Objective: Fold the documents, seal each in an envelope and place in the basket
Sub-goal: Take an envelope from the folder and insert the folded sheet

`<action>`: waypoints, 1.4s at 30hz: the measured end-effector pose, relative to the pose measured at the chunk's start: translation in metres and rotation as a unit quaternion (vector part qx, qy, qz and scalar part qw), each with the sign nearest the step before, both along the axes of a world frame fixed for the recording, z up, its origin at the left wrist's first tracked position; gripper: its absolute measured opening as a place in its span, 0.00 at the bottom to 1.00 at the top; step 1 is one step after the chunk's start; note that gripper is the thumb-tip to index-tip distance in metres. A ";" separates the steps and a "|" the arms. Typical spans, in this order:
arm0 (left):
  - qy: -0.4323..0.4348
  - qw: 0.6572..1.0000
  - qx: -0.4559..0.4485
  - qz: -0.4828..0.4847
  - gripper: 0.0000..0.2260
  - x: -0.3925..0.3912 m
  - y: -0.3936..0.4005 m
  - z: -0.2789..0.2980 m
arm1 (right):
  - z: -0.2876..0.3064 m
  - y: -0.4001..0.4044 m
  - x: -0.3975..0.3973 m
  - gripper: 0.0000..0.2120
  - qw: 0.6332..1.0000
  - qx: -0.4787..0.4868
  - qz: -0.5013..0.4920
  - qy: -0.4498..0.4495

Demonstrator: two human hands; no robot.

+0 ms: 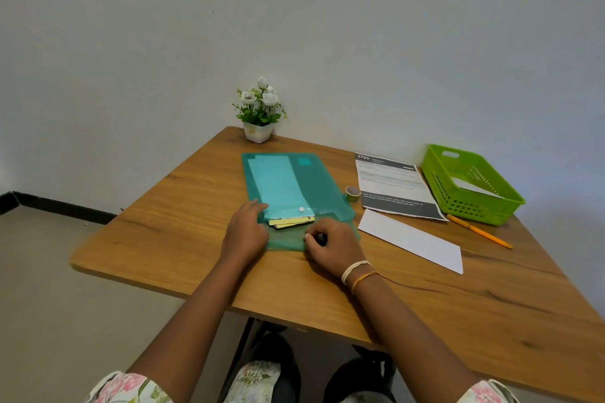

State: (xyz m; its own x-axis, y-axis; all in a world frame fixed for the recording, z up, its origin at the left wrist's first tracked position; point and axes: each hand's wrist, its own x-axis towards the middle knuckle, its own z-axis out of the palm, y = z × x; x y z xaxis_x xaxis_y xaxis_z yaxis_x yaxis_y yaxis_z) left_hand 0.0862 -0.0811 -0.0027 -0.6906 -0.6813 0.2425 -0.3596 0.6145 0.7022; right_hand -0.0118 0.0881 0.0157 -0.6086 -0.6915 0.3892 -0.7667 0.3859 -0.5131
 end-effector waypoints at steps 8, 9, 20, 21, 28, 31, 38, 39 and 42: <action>0.108 0.990 0.034 0.083 0.10 -0.001 -0.002 0.000 | 0.013 -0.013 -0.009 0.09 0.996 0.075 -0.028 0.028; 0.121 0.988 0.036 0.088 0.09 0.000 -0.001 0.001 | 0.014 -0.014 -0.010 0.08 0.995 0.084 -0.029 0.035; 0.191 0.979 -0.040 0.055 0.05 0.006 0.004 0.010 | 0.015 -0.043 0.008 0.18 0.975 0.130 -0.048 0.174; 0.195 0.978 -0.042 0.053 0.05 0.007 0.004 0.010 | 0.016 -0.046 0.009 0.18 0.971 0.144 -0.052 0.183; 0.197 0.977 -0.081 0.023 0.05 0.007 0.007 0.008 | 0.013 -0.055 0.022 0.11 0.962 0.090 -0.082 0.245; 0.208 0.975 -0.080 0.015 0.05 0.007 0.006 0.008 | 0.010 -0.057 0.025 0.10 0.964 0.089 -0.092 0.232; 0.183 0.981 -0.064 0.029 0.05 0.004 0.002 0.005 | 0.011 -0.053 0.033 0.02 0.991 0.018 -0.114 0.068; 0.180 0.981 -0.064 0.027 0.05 0.003 0.001 0.005 | 0.012 -0.053 0.032 0.03 0.992 0.019 -0.115 0.044; 0.170 0.983 -0.059 0.021 0.05 0.003 0.001 0.004 | 0.014 -0.051 0.026 0.08 0.994 0.033 -0.104 -0.001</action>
State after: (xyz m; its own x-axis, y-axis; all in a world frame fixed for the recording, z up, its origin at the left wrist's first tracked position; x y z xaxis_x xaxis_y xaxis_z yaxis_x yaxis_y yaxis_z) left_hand 0.0887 -0.0801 0.0009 -0.5281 -0.6609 0.5332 -0.1428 0.6881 0.7114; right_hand 0.0144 0.0375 0.0297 -0.7424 -0.5738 0.3459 -0.6651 0.5688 -0.4838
